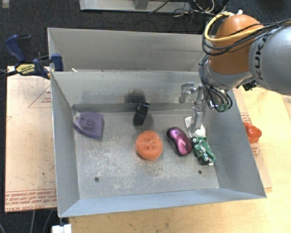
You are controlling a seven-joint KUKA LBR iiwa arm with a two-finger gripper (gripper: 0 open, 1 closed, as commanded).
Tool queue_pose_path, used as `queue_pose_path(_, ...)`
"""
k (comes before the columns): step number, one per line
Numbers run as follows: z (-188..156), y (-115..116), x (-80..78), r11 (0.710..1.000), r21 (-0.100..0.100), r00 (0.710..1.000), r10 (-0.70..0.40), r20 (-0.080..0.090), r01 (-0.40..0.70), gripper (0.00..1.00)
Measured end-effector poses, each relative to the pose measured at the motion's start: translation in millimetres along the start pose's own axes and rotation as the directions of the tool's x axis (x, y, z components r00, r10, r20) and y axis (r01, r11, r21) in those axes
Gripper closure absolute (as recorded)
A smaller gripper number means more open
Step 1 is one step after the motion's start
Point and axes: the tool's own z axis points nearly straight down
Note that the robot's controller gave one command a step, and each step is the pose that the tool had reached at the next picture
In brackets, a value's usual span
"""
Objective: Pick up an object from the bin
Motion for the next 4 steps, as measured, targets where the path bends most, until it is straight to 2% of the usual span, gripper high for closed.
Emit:
queue_pose_path(1,-5,0,-1.6,1.000,0.001,1.000,-0.001,0.007,0.001,0.00)
queue_pose_path(2,39,-22,48.8,1.000,0.000,1.000,-0.019,0.008,0.019,0.00)
queue_pose_path(3,67,-32,81.2,1.000,-0.001,1.000,-0.004,-0.003,0.004,0.00)
queue_pose_path(4,62,-31,61.2,1.000,-0.001,1.000,0.012,0.009,-0.012,0.00)
